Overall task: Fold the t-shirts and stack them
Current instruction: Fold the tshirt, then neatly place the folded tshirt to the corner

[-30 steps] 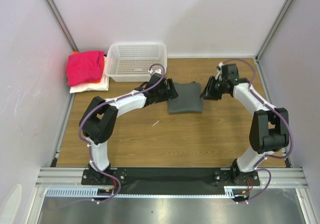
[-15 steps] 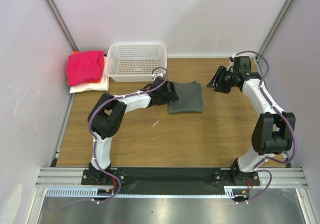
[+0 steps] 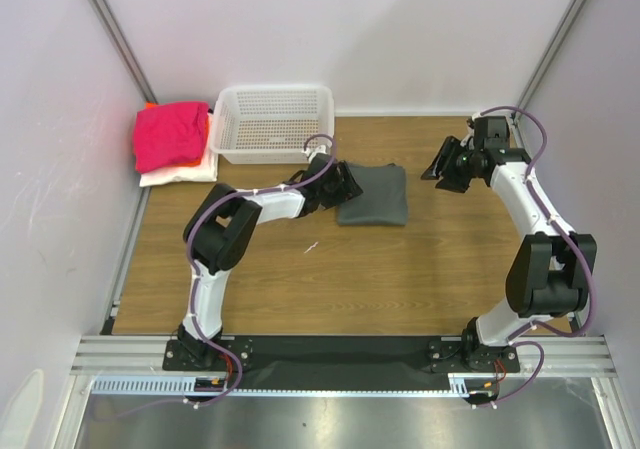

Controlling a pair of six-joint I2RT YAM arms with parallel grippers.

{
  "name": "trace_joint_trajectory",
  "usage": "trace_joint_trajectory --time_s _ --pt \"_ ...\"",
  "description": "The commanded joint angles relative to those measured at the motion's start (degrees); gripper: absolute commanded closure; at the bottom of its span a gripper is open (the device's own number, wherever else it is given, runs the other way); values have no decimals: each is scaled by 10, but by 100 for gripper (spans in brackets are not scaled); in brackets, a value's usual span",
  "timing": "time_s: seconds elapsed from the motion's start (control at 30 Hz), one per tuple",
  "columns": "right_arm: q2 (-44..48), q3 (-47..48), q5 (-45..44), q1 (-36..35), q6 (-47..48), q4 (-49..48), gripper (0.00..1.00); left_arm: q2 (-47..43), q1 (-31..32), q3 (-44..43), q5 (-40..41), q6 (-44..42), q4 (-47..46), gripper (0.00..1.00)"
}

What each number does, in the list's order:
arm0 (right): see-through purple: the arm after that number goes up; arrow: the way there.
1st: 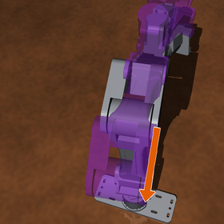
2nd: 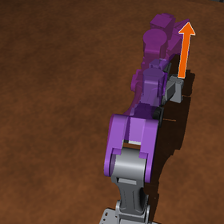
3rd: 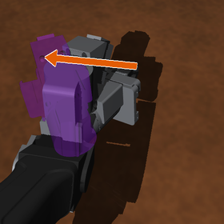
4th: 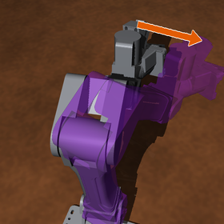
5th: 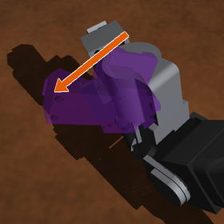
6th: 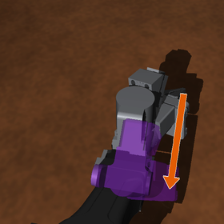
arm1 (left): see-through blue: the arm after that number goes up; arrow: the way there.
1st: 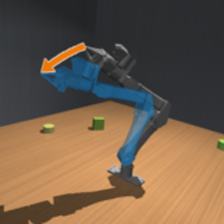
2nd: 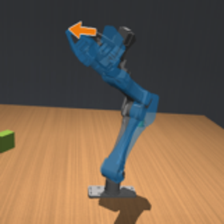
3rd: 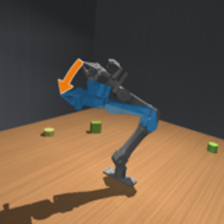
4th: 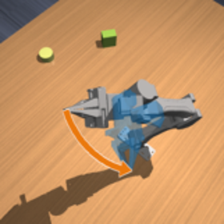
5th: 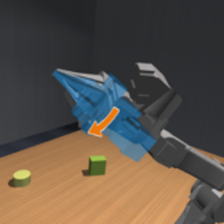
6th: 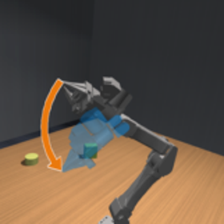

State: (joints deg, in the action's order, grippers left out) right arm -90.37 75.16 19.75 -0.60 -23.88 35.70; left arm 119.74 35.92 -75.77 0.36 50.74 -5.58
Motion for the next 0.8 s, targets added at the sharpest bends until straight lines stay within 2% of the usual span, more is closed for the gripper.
trace_joint_trajectory --time_s 0.0,0.03,0.07,0.13,0.17,0.27,0.43,0.6,0.77 --pt "27 -2 -12 16 5 8 46 21 -2 4 -25 23 -28 33" --pt "27 -2 -13 17 5 9 46 22 -3 7 -26 23 -29 38" --pt "27 -2 -14 19 5 11 46 23 -4 7 -29 23 -35 50" --pt "29 -1 -16 21 3 11 46 23 -6 11 -33 17 -41 65" --pt "30 -1 -18 23 2 12 46 24 -9 11 -33 15 -40 78" --pt "33 1 -23 26 -1 12 46 18 -11 13 -30 4 -39 100" --pt "36 3 -30 31 -2 14 43 -23 -20 49 -23 -25 -31 100" --pt "40 -7 -50 33 1 15 35 -136 -30 145 -20 -84 -19 99" --pt "48 -31 -64 34 -7 5 33 -237 -56 225 -20 -142 50 100"
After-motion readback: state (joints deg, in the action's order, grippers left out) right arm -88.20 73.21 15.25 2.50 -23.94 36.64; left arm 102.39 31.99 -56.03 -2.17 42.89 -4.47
